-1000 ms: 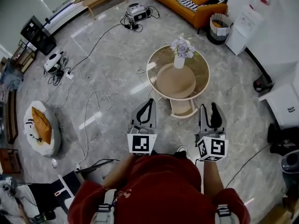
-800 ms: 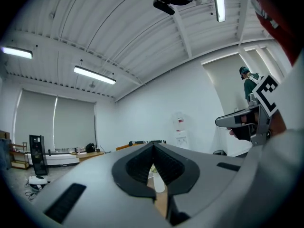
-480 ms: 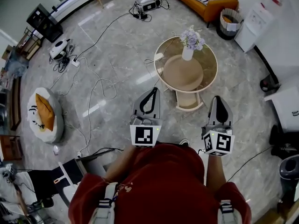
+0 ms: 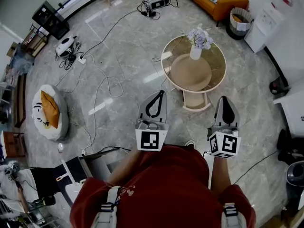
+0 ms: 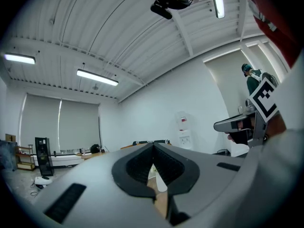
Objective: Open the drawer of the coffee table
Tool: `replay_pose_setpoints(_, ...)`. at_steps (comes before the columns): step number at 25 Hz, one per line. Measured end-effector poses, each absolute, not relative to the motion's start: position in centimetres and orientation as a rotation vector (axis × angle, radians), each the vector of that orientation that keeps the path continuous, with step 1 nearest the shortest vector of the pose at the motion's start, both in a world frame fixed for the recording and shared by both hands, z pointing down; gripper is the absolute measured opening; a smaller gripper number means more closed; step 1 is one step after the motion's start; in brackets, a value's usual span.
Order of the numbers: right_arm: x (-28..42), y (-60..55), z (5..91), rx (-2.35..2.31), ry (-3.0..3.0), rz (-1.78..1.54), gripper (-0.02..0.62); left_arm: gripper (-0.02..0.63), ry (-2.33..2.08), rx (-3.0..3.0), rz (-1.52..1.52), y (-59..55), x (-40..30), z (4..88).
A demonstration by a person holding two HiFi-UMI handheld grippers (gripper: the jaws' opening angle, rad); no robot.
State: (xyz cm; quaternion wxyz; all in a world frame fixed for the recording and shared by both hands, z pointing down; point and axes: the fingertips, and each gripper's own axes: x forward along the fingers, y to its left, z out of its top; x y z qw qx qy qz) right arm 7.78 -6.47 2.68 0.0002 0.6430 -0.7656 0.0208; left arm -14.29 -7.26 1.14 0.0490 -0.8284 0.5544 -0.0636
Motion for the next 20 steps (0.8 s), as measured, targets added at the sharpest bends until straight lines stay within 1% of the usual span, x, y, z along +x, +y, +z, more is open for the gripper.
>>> replay_pose_setpoints(13,9.0,-6.1,3.0,2.018,-2.422,0.076,0.026,0.014,1.716,-2.558,-0.196,-6.4,-13.5,1.6)
replay_pose_setpoints(20,11.0,-5.4,2.9,2.023,-2.438,0.087,0.026,0.014,1.723,-2.570,-0.198,-5.8,-11.4,1.6)
